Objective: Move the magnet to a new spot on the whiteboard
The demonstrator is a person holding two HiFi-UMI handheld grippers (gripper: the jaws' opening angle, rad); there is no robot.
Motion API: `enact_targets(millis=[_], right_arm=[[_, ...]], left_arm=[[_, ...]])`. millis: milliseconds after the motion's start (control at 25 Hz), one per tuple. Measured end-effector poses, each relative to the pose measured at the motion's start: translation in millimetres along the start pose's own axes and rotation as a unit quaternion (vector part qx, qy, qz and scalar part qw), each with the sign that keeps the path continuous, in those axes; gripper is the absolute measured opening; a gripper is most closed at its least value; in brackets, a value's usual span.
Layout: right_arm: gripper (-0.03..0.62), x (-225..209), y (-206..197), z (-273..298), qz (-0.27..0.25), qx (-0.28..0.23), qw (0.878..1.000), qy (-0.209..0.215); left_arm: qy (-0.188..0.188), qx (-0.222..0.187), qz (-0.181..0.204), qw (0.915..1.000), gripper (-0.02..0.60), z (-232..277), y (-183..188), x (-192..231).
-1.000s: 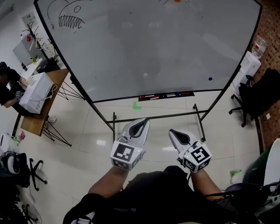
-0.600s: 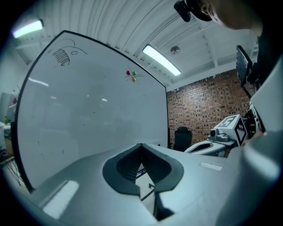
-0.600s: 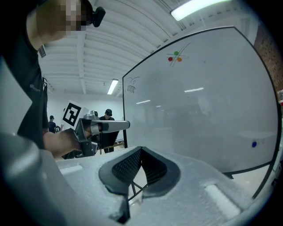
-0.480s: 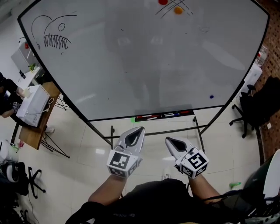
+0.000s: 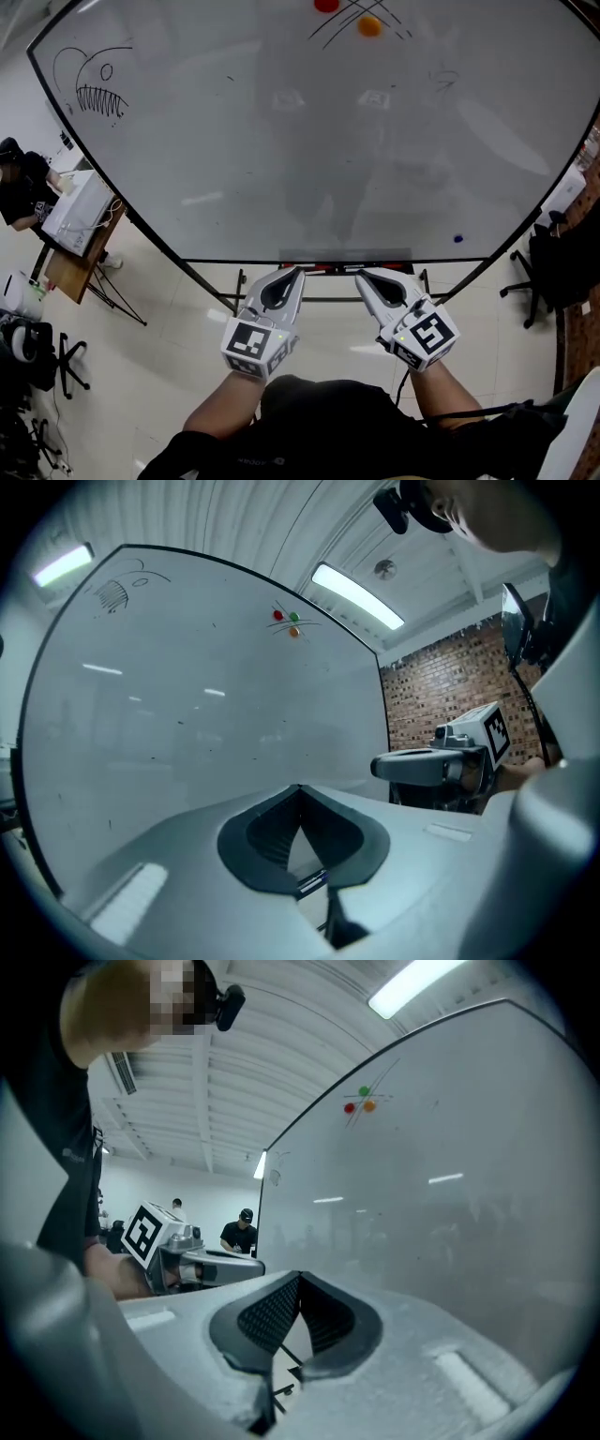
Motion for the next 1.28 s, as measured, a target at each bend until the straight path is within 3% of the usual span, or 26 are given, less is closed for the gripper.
enact_targets(millis=[160,480,800,1040,1280], right_arm=[[0.003,-40,40,13,-0.058,-0.029,0.998,-0.003],[0.075,-102,135,51,-0.145,-0.082,0.981,-0.102],[0.094,-136,239,78,-0.274,-0.107,0.932,-0.211],[0.094,-164,312,96,-0.339,-0.107,0.893,-0.275],[0.124,-186,333,126,-0.359,-0.07,0.878,-0.308]], left_arm=[[0.014,0.001,0.002,0.9999,0.017,11,-2,-2],[-0.007,0.018,0.001,0.9998,0.017,20,-2,27],[-0.038,0.014,0.001,0.9992,0.017,20,15,64],[-0.052,0.016,-0.012,0.9984,0.017,18,13,82],[-0.058,0.015,-0.021,0.998,0.017,12,13,92]])
Point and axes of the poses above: the fingertips, and each gripper's own axes: z forward along the fingers, x to its left, y out of its top, the point moved 7 cm from there along -z, backward along the fingers, and after that the axes turned 12 degrees about -z, right-handed, at the moved point
